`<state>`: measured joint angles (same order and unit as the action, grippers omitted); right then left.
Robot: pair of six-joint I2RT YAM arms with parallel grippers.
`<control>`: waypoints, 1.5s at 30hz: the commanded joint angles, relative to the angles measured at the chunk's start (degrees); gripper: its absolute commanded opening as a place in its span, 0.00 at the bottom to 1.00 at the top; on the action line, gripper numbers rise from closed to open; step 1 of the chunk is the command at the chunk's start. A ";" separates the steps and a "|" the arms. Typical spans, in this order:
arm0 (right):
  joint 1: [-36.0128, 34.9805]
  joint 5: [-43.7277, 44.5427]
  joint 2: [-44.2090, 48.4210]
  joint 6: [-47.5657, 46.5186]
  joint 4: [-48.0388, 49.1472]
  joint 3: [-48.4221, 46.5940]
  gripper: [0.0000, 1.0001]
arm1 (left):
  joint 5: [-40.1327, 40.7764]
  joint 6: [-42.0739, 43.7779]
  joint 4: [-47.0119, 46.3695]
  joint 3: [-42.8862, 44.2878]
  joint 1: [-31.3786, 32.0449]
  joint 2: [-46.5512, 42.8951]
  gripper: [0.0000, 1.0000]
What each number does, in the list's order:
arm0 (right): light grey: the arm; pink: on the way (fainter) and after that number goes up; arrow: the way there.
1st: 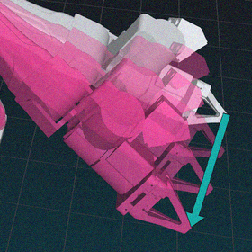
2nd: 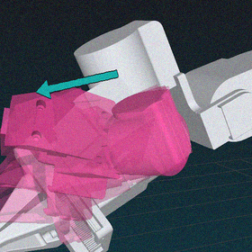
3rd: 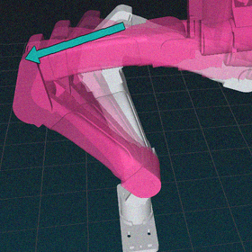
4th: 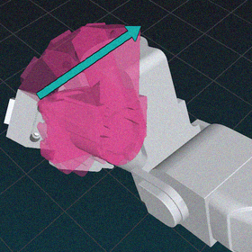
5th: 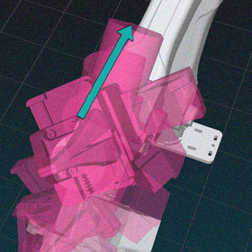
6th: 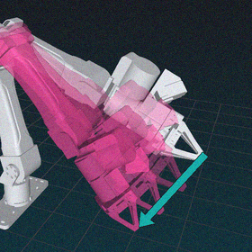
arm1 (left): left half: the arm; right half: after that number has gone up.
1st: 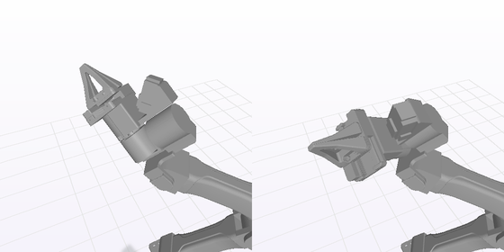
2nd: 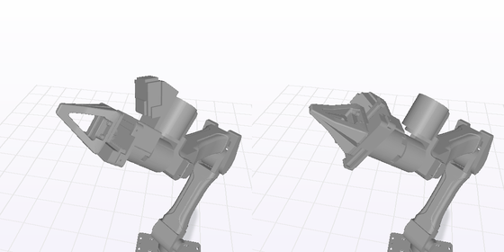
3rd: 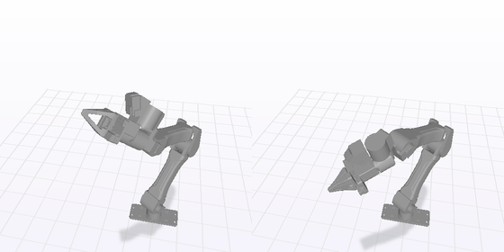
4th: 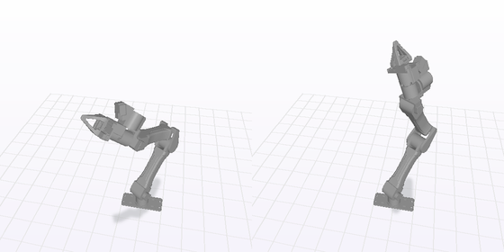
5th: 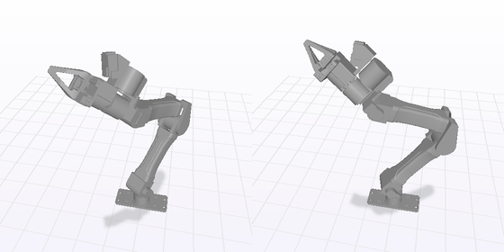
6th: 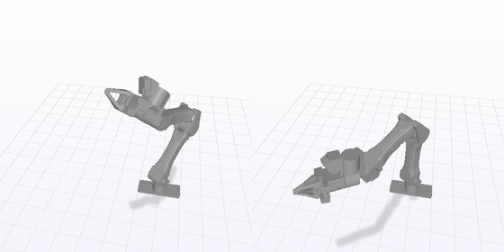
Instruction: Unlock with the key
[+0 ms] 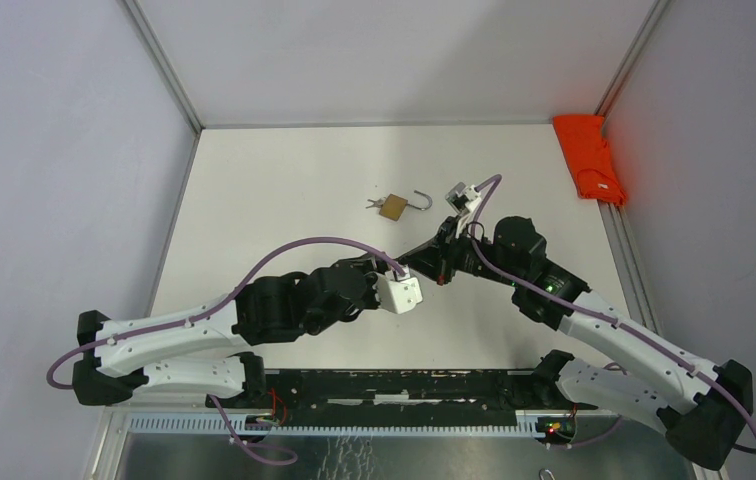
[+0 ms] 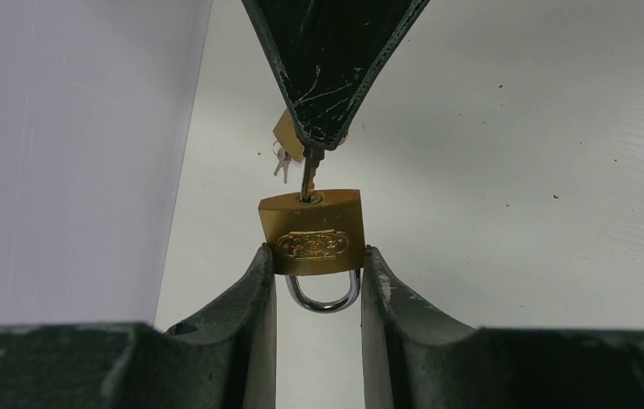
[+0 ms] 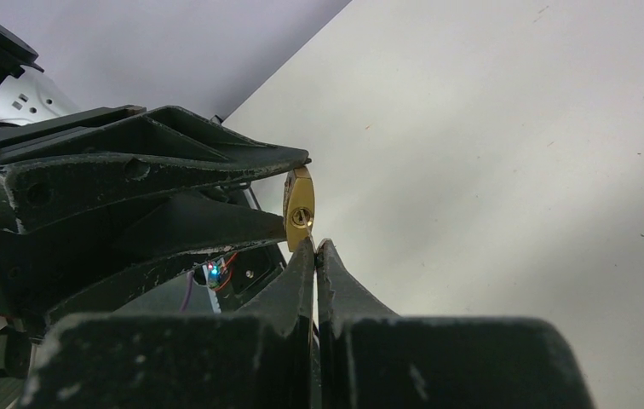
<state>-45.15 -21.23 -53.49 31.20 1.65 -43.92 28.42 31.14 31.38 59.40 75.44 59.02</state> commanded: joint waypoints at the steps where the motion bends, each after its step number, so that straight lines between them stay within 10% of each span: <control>1: -0.89 -3.29 -0.91 -0.03 1.21 -2.40 0.00 | -0.83 -1.80 -5.04 0.81 0.01 -1.08 0.02; 22: -1.17 -13.89 -7.02 -1.68 -6.33 -6.94 0.00 | -0.36 2.24 -4.06 2.78 0.33 -0.29 0.02; 45: -0.82 -5.84 -5.51 -7.08 -15.41 -10.22 0.00 | 2.01 3.49 -4.03 0.35 1.00 -1.34 0.02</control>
<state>-46.02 -29.71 -60.71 27.33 -12.12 -51.42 29.63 32.91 31.92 58.83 76.01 58.96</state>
